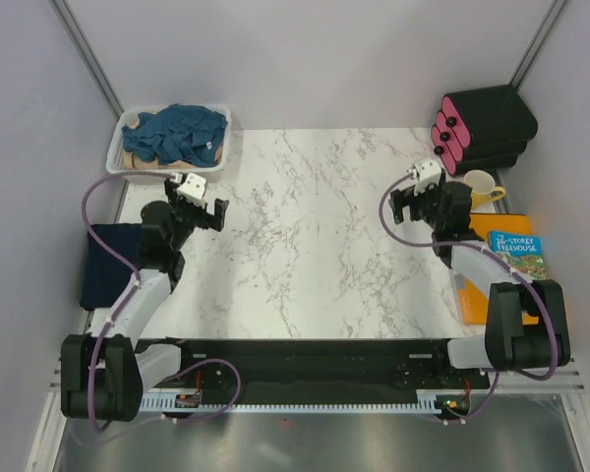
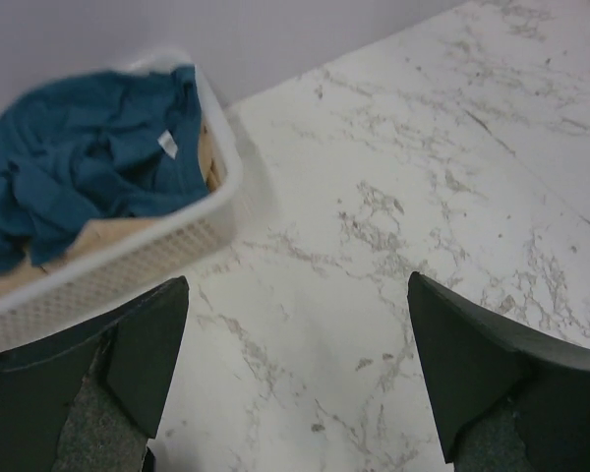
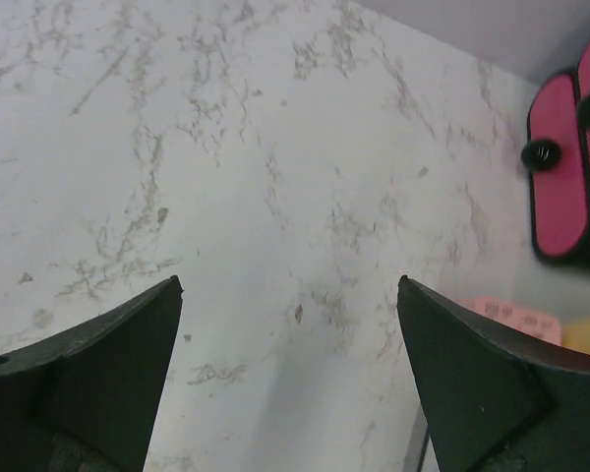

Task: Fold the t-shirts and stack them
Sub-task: Grab crumpled tshirt from bin with the left arm

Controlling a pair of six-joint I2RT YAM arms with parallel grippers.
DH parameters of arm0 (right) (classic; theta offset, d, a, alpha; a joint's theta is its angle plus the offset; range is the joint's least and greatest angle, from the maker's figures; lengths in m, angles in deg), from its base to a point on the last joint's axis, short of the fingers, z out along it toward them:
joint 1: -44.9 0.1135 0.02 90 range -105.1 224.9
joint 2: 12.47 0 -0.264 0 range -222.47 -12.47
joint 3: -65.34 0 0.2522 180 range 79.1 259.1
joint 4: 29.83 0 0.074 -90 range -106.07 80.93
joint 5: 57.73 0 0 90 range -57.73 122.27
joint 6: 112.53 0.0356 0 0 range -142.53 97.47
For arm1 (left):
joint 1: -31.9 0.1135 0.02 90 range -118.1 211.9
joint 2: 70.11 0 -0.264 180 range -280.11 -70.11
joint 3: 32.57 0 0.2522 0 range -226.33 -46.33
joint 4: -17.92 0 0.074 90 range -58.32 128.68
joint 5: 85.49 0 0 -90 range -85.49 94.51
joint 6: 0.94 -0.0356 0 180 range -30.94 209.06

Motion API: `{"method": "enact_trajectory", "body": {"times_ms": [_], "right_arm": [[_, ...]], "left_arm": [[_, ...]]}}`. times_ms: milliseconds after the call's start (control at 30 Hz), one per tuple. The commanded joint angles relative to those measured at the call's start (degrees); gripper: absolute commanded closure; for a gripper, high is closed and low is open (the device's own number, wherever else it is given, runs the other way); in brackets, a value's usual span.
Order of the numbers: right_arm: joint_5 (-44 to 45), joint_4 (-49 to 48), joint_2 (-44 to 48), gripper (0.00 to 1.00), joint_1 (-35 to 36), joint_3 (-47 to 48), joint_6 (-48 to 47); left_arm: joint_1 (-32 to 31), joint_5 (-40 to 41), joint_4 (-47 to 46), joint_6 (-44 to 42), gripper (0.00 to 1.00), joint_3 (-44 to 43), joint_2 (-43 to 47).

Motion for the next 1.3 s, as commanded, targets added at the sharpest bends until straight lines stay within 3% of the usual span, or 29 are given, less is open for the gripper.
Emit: {"method": "enact_trajectory", "body": {"times_ms": [0, 33, 100, 133, 233, 300, 400, 500, 567, 700, 800, 933, 1000, 1267], "right_arm": [[-8.1, 31.49, 0.94, 0.02, 0.29, 17.79, -11.23], [-6.49, 39.53, 0.32, 0.02, 0.64, 24.6, -11.91], [-4.2, 49.84, -4.15, 0.02, 3.26, 32.98, -19.19], [-1.76, 58.33, -6.17, 0.02, 3.71, 41.2, -19.74], [-0.59, 68.83, -13.29, 0.02, 4.07, 56.06, -16.94], [-0.85, 73.6, -18.82, 0.02, 5.55, 67.66, -17.11], [-1.11, 77.49, -27.87, 0.02, 7.84, 81.82, -14.4], [-6.81, 79.51, -38.85, 0.02, 9.86, 96.06, -13.77], [-8.32, 76.54, -44.65, 0.02, 11.27, 100.06, -12.81], [-5.6, 55.69, -47.84, 0.02, 16.88, 95.98, -10.87], [-3.5, 46.41, -51.44, 0.02, 21.18, 96.55, -9.73], [2.23, 45.06, -55.76, 0.02, 25.33, 99.47, -7.45], [2.22, 44.63, -54.01, 0.02, 25.95, 94.74, -7.26], [7.14, 44.62, -38.1, 0.02, 26.22, 71.64, -10.07]], "left_arm": [[0.17, -8.67, 27.3, -16.38, 0.0, -15.15, 3.95], [0.17, -7.01, 33.17, -18.14, 0.0, -16.84, 3.96], [0.17, -3.94, 36.47, -20.61, 0.0, -20.62, 3.34], [0.17, 0.09, 38.49, -20.79, 0.0, -21.68, 2.73], [0.17, 6.51, 45.25, -25.79, 0.0, -28.8, -2.18], [0.17, 15.36, 48.52, -27.73, 0.0, -32.83, -6.04], [2.53, 24.09, 44.67, -26.51, 0.0, -33.82, -6.86], [5.07, 25.87, 40.98, -24.49, 0.0, -32.86, -5.19], [5.18, 25.97, 39.65, -25.87, 0.0, -31.89, -4.66], [5.09, 29.03, 31.76, -31.95, 0.0, -29.34, -5.54], [5.27, 26.61, 31.65, -34.58, 0.01, -30.05, -5.54], [5.36, 14.39, 24.19, -41.17, 0.05, -28.37, -6.58], [5.36, 7.88, 24.88, -41.18, 0.14, -31.17, -9.56], [7.9, -1.0, 35.68, -46.01, 0.13, -49.54, -31.17]]}}
